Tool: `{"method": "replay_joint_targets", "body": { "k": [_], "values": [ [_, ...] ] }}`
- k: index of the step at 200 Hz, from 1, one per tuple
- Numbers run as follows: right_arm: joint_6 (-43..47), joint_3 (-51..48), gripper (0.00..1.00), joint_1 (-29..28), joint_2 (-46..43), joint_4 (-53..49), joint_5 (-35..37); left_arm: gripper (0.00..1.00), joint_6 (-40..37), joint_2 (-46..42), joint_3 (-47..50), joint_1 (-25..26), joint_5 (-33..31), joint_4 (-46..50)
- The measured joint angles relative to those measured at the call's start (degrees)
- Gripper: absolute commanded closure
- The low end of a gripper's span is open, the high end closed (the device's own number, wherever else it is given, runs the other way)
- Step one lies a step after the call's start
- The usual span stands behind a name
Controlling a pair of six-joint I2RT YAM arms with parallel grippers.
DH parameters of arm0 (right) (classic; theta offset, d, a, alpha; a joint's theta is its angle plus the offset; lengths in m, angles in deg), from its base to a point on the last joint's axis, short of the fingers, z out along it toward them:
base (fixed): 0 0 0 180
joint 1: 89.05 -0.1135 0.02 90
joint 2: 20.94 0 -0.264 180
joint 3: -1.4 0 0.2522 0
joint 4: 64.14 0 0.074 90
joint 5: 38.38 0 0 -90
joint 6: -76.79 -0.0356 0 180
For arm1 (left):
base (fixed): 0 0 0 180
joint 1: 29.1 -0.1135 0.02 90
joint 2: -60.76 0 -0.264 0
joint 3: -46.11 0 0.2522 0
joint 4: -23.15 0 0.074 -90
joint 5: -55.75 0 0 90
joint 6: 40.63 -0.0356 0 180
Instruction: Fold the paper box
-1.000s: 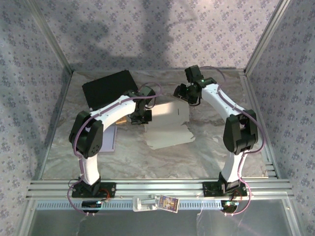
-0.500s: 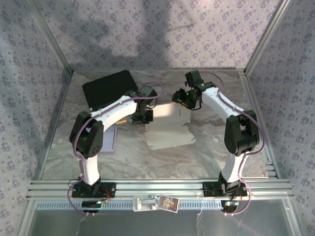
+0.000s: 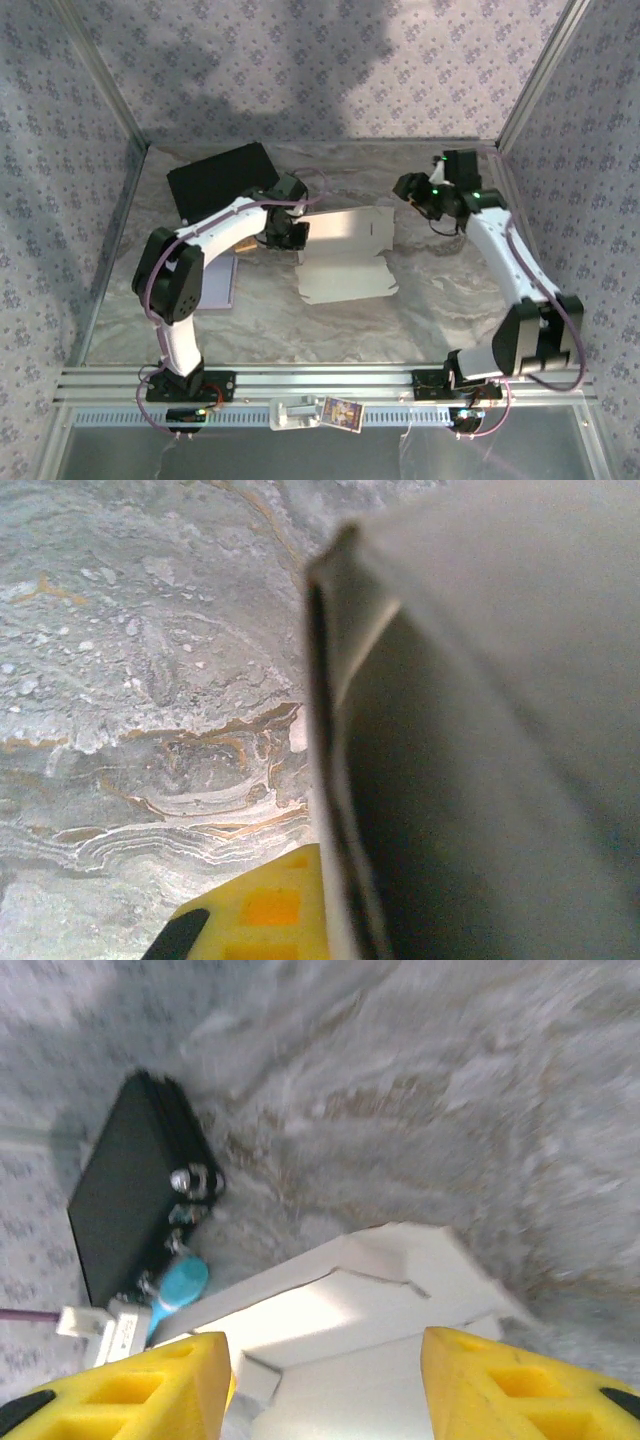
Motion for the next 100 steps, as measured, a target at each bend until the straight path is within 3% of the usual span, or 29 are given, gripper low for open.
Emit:
{"method": "replay_joint_targets", "body": {
  "k": [51, 100],
  "values": [
    [2.45, -11.43, 0.46, 4.70, -2.86, 1.25, -0.48, 1.00, -9.33, -0.07, 0.87, -6.38, 9.97, 0.81],
    [6.62, -24.26, 0.54, 6.80, -4.24, 9.90, -10.34, 1.00, -15.02, 0.35, 0.87, -8.76, 16.57, 2.40]
  ]
}}
